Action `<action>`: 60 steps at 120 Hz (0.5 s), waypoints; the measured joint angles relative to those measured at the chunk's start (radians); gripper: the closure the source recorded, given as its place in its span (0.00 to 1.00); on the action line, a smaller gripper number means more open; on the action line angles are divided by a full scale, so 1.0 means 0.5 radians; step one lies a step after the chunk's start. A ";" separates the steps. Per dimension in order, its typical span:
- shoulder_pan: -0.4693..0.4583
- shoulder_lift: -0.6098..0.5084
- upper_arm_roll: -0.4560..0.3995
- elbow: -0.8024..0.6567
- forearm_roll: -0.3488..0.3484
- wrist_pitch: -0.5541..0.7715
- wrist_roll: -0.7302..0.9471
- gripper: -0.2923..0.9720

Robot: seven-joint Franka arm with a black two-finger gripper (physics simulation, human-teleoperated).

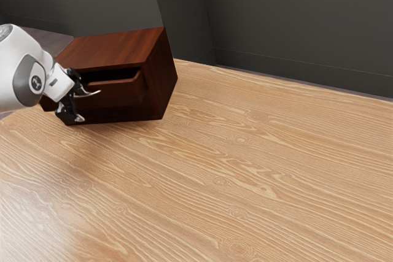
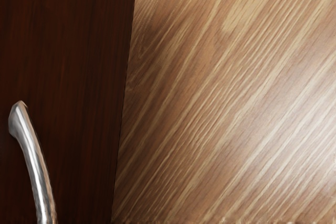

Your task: Pull the drawer handle with one arm to open the drawer

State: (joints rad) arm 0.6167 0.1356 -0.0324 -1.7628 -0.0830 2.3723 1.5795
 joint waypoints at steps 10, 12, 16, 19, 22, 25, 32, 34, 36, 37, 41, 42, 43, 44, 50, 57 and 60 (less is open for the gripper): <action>0.001 -0.021 0.000 -0.036 -0.002 0.006 -0.001 0.27; 0.001 -0.023 0.000 -0.045 -0.002 0.007 -0.001 0.26; 0.001 -0.032 0.000 -0.061 -0.003 0.011 -0.001 0.25; 0.001 -0.044 0.000 -0.074 -0.004 0.014 -0.001 0.25; 0.001 -0.059 0.000 -0.091 -0.004 0.016 -0.002 0.25; 0.001 -0.075 0.001 -0.106 -0.005 0.019 -0.002 0.26; 0.003 -0.110 -0.001 -0.151 -0.006 0.026 -0.002 0.25; 0.004 -0.121 -0.001 -0.164 -0.006 0.029 -0.003 0.25; 0.004 -0.129 -0.002 -0.174 -0.006 0.031 -0.003 0.25; 0.004 -0.133 -0.002 -0.178 -0.006 0.032 -0.003 0.25; 0.004 -0.145 -0.002 -0.203 -0.006 0.038 -0.004 0.24; 0.005 -0.147 -0.003 -0.208 -0.006 0.040 -0.004 0.24; 0.005 -0.149 -0.003 -0.214 -0.006 0.042 -0.004 0.23; 0.005 -0.151 -0.003 -0.218 -0.005 0.044 -0.004 0.23; 0.005 -0.163 -0.003 -0.240 -0.006 0.054 -0.005 0.23; 0.005 -0.191 -0.002 -0.275 -0.007 0.064 -0.006 0.24; 0.005 -0.209 -0.002 -0.292 -0.008 0.067 -0.006 0.25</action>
State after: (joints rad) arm 0.6191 0.0311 -0.0333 -1.9087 -0.0869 2.4059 1.5765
